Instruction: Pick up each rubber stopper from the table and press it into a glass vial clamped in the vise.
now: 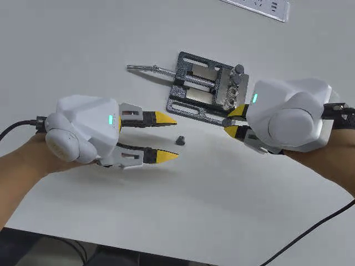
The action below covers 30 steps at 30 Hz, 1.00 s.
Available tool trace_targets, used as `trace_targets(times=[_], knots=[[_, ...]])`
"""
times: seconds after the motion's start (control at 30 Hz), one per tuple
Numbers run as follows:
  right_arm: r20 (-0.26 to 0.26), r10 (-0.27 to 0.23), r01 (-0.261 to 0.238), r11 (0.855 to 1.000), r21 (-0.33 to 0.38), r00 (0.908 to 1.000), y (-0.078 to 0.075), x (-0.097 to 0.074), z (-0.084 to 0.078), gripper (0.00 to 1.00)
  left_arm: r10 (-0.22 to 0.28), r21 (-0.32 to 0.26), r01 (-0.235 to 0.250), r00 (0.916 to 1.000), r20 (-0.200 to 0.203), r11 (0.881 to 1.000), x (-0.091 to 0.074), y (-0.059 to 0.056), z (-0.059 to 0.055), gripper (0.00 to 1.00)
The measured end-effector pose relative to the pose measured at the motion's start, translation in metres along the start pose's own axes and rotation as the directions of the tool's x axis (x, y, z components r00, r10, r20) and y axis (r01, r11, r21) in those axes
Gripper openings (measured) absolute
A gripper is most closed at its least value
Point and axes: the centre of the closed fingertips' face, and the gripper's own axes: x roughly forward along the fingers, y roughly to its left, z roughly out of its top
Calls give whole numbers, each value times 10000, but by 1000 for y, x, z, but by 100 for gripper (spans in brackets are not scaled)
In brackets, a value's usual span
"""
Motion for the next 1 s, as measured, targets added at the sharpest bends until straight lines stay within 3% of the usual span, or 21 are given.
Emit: trace_targets(times=[0.5, 1.0], knots=[[30, -296, 295, 9995, 131, 9996, -30, -6, -2, 10, 79, 297, -82, 9999, 101, 9995, 3, 25, 13, 31], [30, -409, 408, 9985, 374, 9992, -55, -2, -6, 10, 84, 400, -90, 9999, 145, 9992, 10, 45, 17, 32]])
